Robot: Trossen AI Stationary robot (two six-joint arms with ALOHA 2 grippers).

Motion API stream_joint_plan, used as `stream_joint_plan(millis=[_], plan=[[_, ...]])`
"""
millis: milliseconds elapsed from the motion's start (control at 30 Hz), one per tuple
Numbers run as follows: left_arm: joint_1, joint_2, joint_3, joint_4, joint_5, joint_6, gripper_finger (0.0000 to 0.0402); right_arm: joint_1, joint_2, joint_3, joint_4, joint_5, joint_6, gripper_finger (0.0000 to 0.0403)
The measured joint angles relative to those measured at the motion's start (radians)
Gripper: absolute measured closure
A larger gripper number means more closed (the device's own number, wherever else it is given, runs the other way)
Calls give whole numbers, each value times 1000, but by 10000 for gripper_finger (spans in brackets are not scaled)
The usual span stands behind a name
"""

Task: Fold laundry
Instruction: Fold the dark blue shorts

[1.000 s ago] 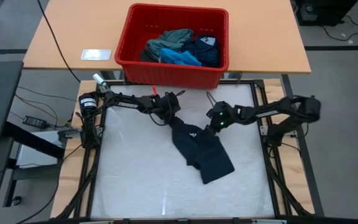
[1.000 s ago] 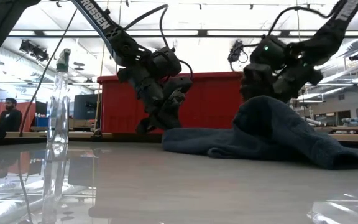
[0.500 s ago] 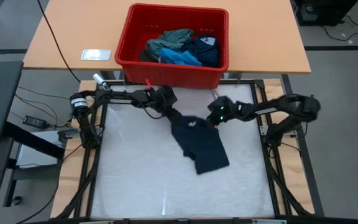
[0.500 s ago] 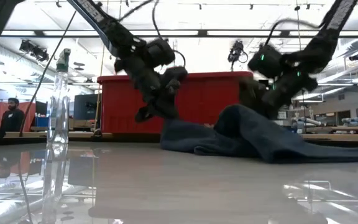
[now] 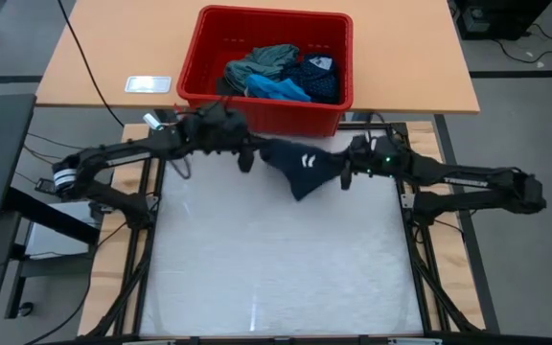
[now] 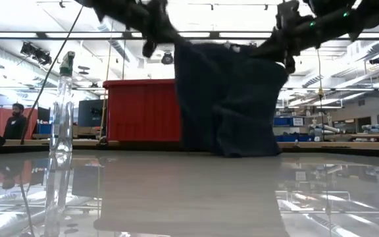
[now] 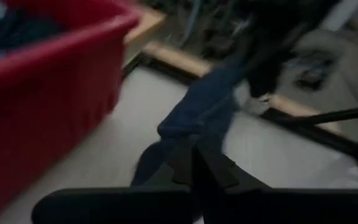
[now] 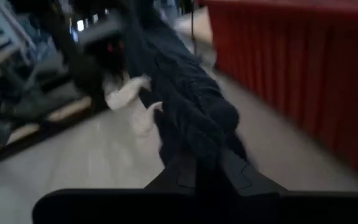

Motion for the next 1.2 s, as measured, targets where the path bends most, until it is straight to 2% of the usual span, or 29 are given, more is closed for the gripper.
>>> stream_joint_plan(millis=[67,167,333,433,533,733,833,900,1000,1100,1200], plan=[[-45,-10,1,-74,-19,0,397,44,3,-4,-86,1,72,377],[-138,38,-42,-176,-79,-1,397,123,40,-63,-118,1,180,346],[-253,151,-182,-94,-95,-116,376,230,115,-140,-132,-2,361,269],[-291,189,-221,-66,-95,-179,360,282,138,-141,-137,-64,427,230],[-318,211,-223,-67,-93,-184,347,315,143,-140,-137,-87,468,208],[-344,211,-222,-53,-92,-116,335,323,169,-139,-67,-78,428,208],[-355,218,-222,-53,-74,-46,343,285,246,-139,68,-59,431,208],[-374,248,-219,-54,-62,29,354,240,333,-108,126,-104,444,208],[-402,317,-222,-89,-48,86,373,219,455,-43,83,-211,454,209],[-413,356,-222,-87,-48,42,387,277,535,-11,78,-249,495,218],[-416,370,-222,-89,-50,-38,389,373,557,13,80,-259,547,238]])
